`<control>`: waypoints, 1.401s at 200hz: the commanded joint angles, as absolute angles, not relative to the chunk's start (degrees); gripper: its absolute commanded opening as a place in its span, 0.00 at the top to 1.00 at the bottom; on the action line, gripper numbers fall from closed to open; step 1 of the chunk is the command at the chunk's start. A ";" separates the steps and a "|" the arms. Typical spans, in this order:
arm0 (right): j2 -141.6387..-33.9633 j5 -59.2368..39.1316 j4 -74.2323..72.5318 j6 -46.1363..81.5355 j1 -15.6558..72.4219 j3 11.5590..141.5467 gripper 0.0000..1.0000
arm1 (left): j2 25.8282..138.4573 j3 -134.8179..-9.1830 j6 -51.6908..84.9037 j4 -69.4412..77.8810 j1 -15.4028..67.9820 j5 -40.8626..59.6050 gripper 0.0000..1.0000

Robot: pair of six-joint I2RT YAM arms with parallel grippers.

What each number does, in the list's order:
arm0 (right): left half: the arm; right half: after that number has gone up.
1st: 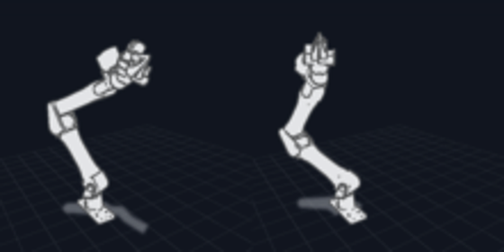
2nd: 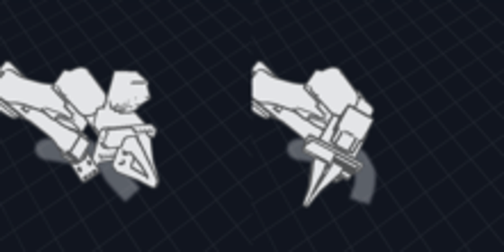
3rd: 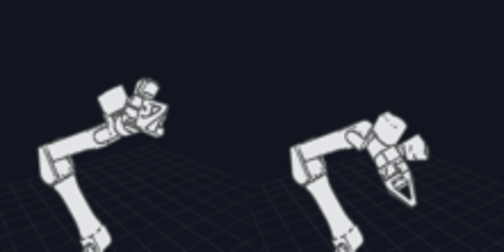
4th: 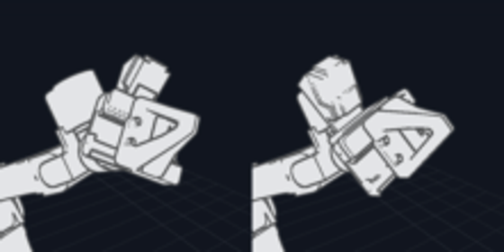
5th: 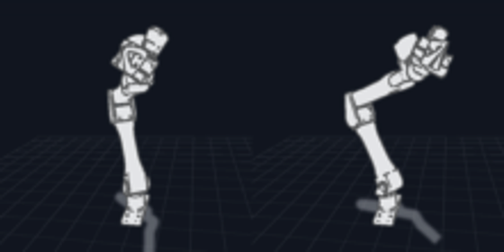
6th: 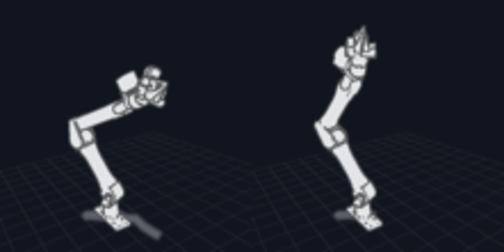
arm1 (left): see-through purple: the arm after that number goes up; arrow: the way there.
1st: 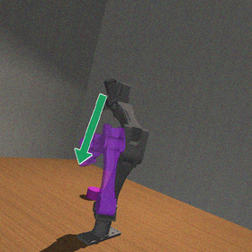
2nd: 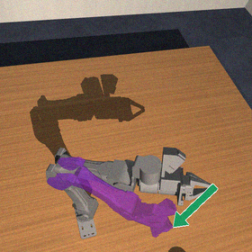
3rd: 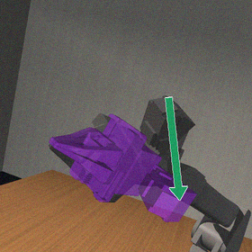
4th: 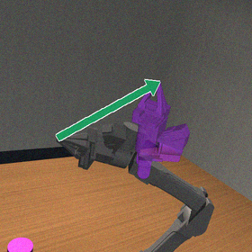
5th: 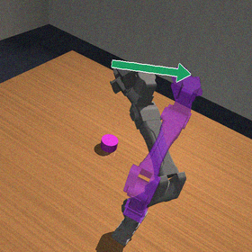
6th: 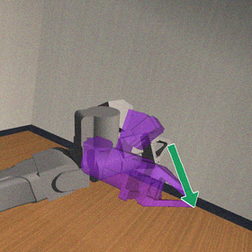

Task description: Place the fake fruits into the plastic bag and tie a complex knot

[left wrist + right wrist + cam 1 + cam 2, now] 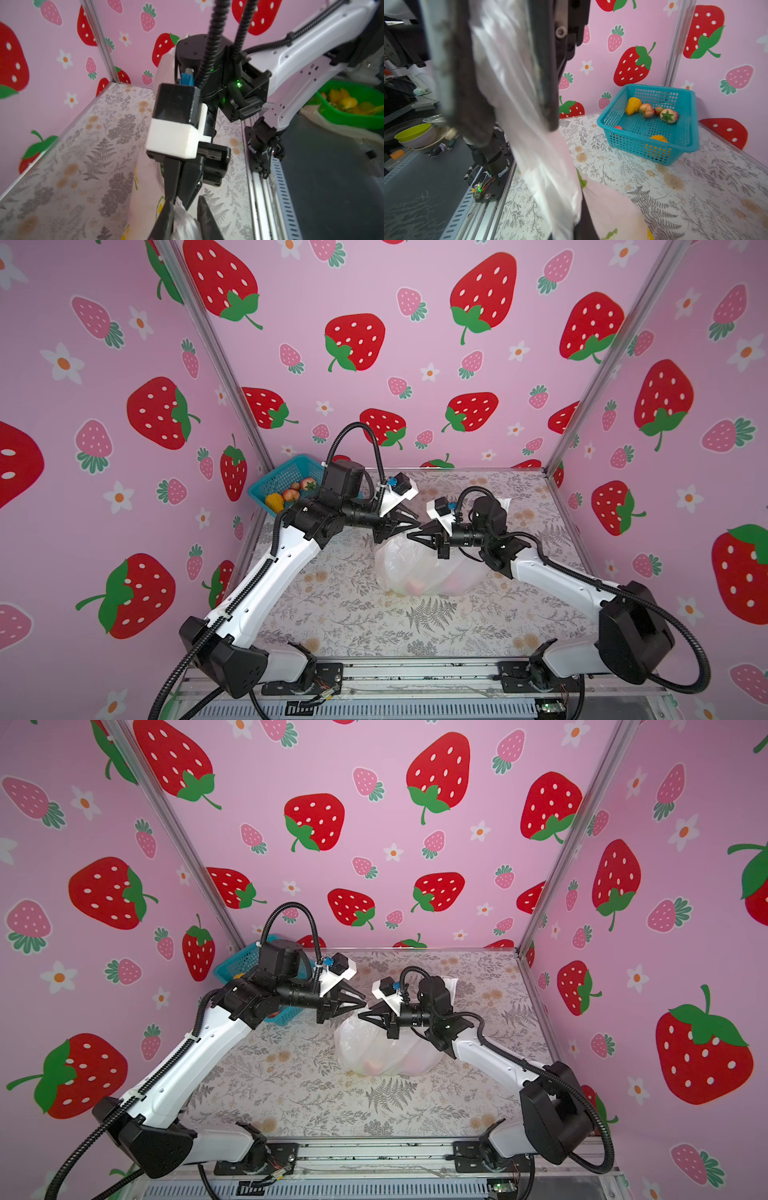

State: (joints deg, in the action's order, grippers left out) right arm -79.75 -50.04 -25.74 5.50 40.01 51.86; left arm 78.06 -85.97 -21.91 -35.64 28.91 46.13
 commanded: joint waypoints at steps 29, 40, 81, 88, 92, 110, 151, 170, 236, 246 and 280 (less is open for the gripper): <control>-70.64 -25.93 -30.65 8.14 45.46 46.12 0.59 | 73.26 -82.78 -1.17 -28.58 29.35 38.85 1.00; -69.28 -20.63 -32.52 7.78 47.83 44.56 0.51 | 72.16 -81.07 3.13 -26.39 29.31 37.72 1.00; -69.16 -4.99 -37.52 4.47 55.71 42.91 0.24 | 70.23 -79.10 15.87 -22.94 29.31 35.41 1.00; -69.45 -2.80 -38.27 3.28 57.08 42.81 0.21 | 70.14 -79.19 17.15 -22.90 29.30 35.59 1.00; -69.52 -1.63 -38.77 2.67 57.66 42.80 0.20 | 70.06 -79.15 17.65 -22.86 29.31 35.68 1.00; -70.37 2.89 -41.72 1.35 60.04 42.25 0.15 | 69.96 -79.27 20.17 -22.76 29.30 35.84 1.00; -75.39 9.23 -46.57 0.39 61.81 43.83 0.13 | 70.48 -79.19 25.36 -22.23 29.34 37.23 1.00; -78.23 12.09 -47.86 0.52 61.96 46.06 0.17 | 70.66 -79.00 26.90 -22.08 29.36 37.94 1.00; -90.15 25.27 -61.65 7.67 62.29 43.59 0.52 | 70.07 -76.52 38.14 -14.12 28.29 40.98 1.00; -90.93 26.92 -63.30 9.34 62.30 41.18 0.54 | 70.05 -76.13 39.68 -12.99 27.63 41.29 1.00; -88.71 26.90 -63.72 9.22 62.40 38.58 0.55 | 70.90 -76.07 39.42 -13.41 27.42 41.40 1.00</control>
